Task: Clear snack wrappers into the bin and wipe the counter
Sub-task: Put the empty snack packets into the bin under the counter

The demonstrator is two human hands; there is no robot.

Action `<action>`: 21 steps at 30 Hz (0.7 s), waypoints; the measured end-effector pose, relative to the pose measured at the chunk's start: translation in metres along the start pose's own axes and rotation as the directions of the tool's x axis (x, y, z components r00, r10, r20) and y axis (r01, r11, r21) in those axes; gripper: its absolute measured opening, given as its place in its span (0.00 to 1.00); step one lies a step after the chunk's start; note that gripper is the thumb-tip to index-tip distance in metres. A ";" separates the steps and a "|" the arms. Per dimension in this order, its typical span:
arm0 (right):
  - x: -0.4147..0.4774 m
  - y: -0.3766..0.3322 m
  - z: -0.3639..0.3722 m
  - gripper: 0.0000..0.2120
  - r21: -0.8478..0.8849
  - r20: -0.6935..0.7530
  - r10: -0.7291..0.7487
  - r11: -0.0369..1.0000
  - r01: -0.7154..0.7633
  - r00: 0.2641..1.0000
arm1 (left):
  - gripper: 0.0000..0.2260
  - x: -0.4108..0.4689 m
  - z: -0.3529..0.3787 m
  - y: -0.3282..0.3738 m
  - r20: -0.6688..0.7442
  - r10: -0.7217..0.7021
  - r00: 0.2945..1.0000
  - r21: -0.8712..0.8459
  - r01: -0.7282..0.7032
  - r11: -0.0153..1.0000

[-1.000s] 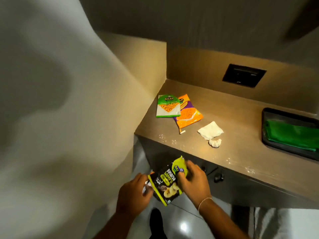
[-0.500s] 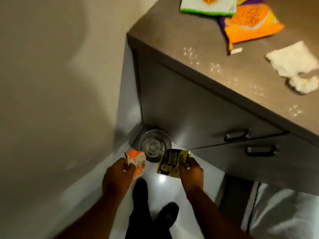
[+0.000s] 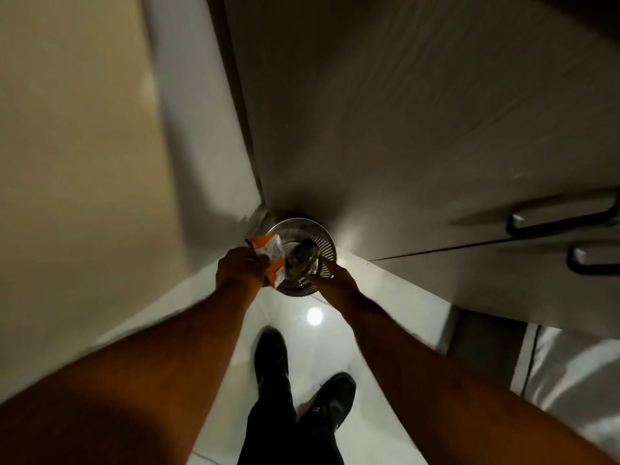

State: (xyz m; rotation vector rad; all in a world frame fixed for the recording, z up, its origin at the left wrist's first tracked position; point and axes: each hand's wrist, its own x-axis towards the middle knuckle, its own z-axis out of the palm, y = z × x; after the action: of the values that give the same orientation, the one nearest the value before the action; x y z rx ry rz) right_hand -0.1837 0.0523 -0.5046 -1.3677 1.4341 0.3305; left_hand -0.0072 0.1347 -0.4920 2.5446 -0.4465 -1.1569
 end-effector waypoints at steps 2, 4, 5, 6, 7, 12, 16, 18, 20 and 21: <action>0.003 0.003 0.001 0.24 0.022 -0.009 0.004 1.000 -0.004 1.000 | 0.15 0.013 0.007 0.004 0.014 -0.010 1.000 -0.003 0.010 1.000; -0.006 0.000 -0.002 0.21 0.052 -0.038 -0.019 0.998 0.021 0.999 | 0.23 0.024 0.015 0.006 0.080 -0.051 0.995 -0.029 0.054 0.998; -0.012 0.001 -0.003 0.20 0.065 -0.060 -0.026 0.997 0.030 0.998 | 0.28 0.027 0.018 0.008 0.113 -0.075 0.991 -0.013 0.077 0.997; -0.016 0.001 -0.004 0.19 0.081 -0.083 -0.032 0.996 0.039 0.996 | 0.33 0.028 0.021 0.011 0.133 -0.101 0.986 0.001 0.101 0.995; -0.021 0.002 -0.005 0.20 0.103 -0.099 -0.026 0.994 0.037 0.995 | 0.35 0.024 0.021 0.016 0.139 -0.124 0.983 0.006 0.124 0.992; -0.052 0.013 -0.001 0.22 0.170 -0.165 0.006 0.985 0.023 0.986 | 0.24 -0.022 0.004 0.029 0.154 -0.078 0.985 0.089 0.065 0.994; -0.101 0.011 0.010 0.18 0.332 -0.180 0.079 0.943 -0.015 0.980 | 0.34 -0.085 -0.018 0.037 -0.008 0.002 1.000 -0.040 -0.002 0.999; -0.131 -0.003 0.014 0.17 0.390 -0.185 0.070 0.921 0.008 0.980 | 0.32 -0.116 -0.038 0.053 -0.149 0.055 0.987 -0.156 -0.078 0.985; -0.157 -0.026 0.007 0.23 0.425 -0.317 0.010 0.895 0.133 0.948 | 0.29 -0.144 -0.067 0.079 -0.329 0.174 0.928 -0.229 -0.257 0.939; -0.172 -0.041 -0.001 0.25 0.403 -0.391 -0.053 0.888 0.222 0.919 | 0.29 -0.162 -0.085 0.093 -0.401 0.223 0.888 -0.255 -0.342 0.904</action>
State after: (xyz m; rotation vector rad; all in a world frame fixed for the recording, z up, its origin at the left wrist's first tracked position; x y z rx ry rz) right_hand -0.1900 0.1329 -0.3471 -1.1807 1.5823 -0.3579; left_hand -0.0581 0.1289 -0.2933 2.2405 -0.4764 -0.5755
